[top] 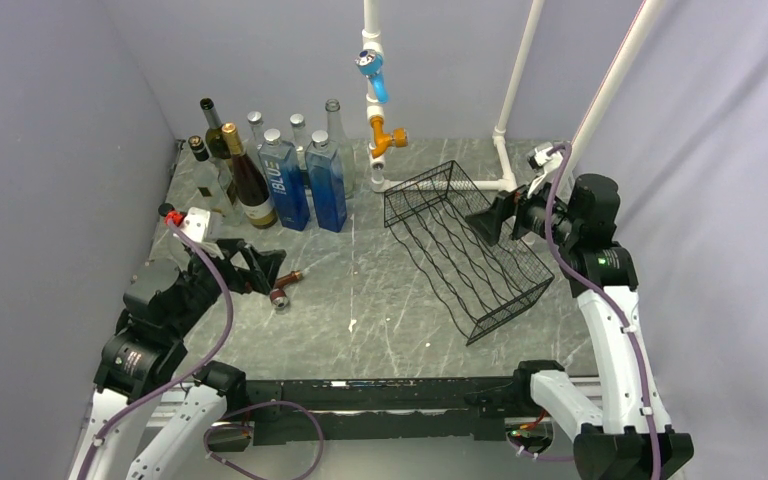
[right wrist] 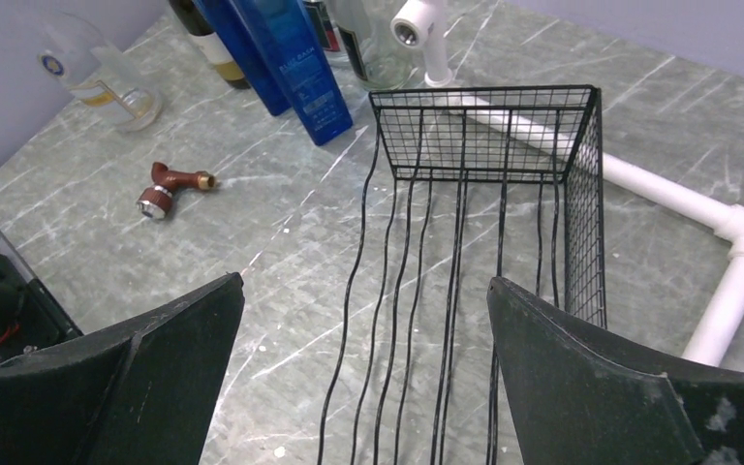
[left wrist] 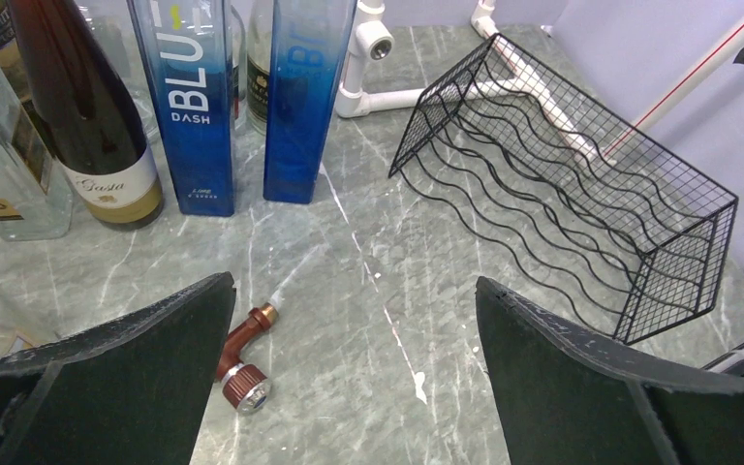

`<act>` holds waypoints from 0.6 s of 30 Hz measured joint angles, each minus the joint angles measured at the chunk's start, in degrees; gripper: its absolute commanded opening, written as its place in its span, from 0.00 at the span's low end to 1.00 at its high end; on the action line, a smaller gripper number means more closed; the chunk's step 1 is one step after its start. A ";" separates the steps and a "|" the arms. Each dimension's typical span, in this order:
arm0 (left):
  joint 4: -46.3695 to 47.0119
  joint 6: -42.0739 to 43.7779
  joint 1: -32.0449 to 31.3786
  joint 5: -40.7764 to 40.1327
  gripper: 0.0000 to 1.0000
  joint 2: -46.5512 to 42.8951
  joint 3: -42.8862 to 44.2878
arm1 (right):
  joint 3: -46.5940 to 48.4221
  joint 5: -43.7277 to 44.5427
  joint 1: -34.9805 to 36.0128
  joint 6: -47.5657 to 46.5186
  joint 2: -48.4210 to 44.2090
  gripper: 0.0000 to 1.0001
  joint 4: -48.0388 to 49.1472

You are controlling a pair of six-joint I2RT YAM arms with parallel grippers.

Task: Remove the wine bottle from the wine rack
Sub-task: Reset both arms

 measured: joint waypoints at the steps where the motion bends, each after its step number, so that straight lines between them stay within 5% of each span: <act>1: 0.24 -0.48 0.00 0.04 0.99 0.13 0.00 | -0.02 -0.02 -0.28 -0.20 -0.33 1.00 -0.02; 18: 2.75 -4.09 0.00 -1.22 1.00 2.16 2.12 | 2.27 -1.68 -0.72 -2.23 -0.31 1.00 -2.29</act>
